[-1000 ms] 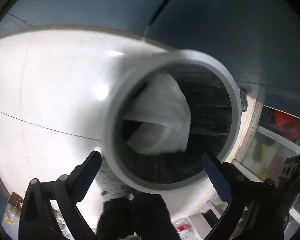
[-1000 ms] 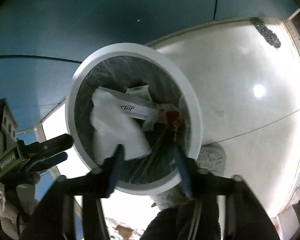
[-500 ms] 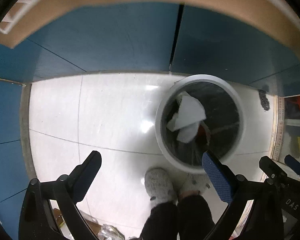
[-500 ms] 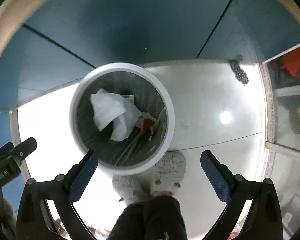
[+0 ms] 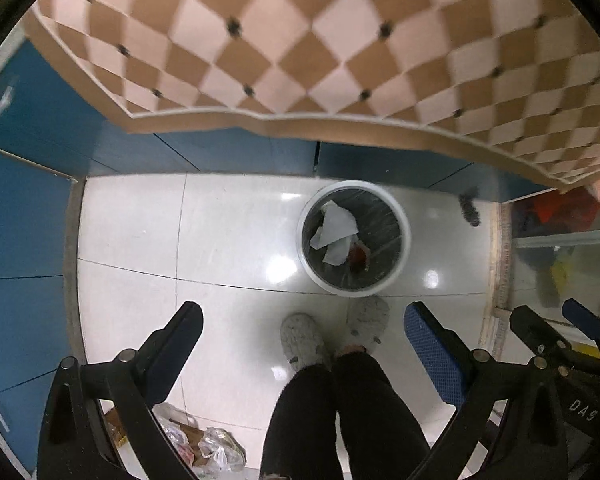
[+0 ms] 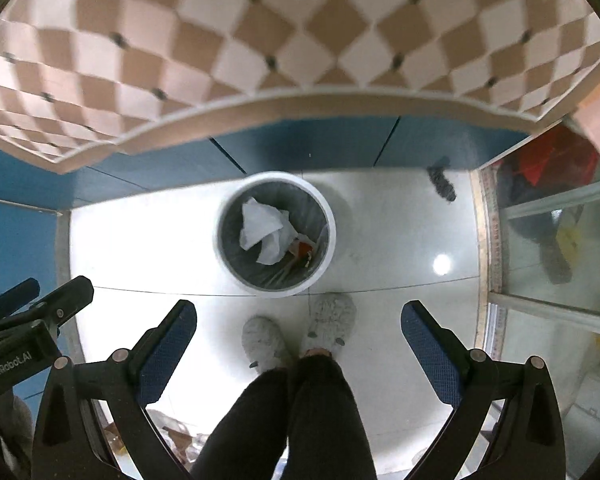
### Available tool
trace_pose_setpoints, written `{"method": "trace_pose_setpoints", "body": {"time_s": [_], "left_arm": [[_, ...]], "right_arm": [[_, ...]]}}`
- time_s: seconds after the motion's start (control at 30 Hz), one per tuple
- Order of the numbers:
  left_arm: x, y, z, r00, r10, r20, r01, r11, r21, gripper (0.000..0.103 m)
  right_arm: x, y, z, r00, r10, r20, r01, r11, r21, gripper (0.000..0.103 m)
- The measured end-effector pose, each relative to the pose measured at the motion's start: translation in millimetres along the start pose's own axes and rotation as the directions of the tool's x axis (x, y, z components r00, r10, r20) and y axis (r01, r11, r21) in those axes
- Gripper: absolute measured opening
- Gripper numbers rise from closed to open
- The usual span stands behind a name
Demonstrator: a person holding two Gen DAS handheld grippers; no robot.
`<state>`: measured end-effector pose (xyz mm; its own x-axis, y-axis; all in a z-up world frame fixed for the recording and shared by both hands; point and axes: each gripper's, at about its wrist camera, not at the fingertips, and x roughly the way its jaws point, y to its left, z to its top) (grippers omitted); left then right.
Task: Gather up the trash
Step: 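Raise both tools back up toward the items on the counter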
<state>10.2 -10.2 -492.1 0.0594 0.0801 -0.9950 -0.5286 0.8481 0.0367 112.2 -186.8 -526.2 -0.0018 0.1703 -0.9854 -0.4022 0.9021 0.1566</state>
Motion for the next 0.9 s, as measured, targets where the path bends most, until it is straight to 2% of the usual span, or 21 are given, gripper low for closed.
{"method": "trace_pose_setpoints", "body": {"time_s": [0.27, 0.43, 0.57, 0.73, 0.83, 0.9], "left_arm": [[-103, -6, -22, 0.999, -0.041, 0.020, 0.041, 0.999, 0.027, 0.103], [-147, -12, -33, 0.996, -0.065, 0.053, 0.062, 0.997, 0.052, 0.103], [-179, -14, -35, 0.994, -0.069, 0.087, 0.063, 0.996, 0.067, 0.103], [-220, -17, -18, 0.980, -0.017, 0.200, 0.001, 0.997, 0.076, 0.103], [-240, -16, 12, 0.963, 0.017, 0.270, -0.031, 0.998, 0.050, 0.103], [-252, -16, 39, 0.943, 0.055, 0.329, -0.066, 0.998, 0.021, 0.103]], "right_arm": [[-128, 9, -19, 0.999, 0.024, 0.045, -0.023, 1.000, -0.015, 0.103], [-199, 8, -30, 0.996, 0.024, 0.085, -0.021, 0.999, -0.034, 0.103], [-239, 9, -34, 0.992, 0.042, 0.122, -0.038, 0.999, -0.038, 0.103], [-278, 8, -30, 0.977, 0.113, 0.183, -0.113, 0.994, -0.011, 0.103], [-292, 4, -15, 0.961, 0.183, 0.209, -0.190, 0.982, 0.016, 0.103], [-296, -1, 6, 0.953, 0.202, 0.226, -0.216, 0.975, 0.041, 0.103]]}}
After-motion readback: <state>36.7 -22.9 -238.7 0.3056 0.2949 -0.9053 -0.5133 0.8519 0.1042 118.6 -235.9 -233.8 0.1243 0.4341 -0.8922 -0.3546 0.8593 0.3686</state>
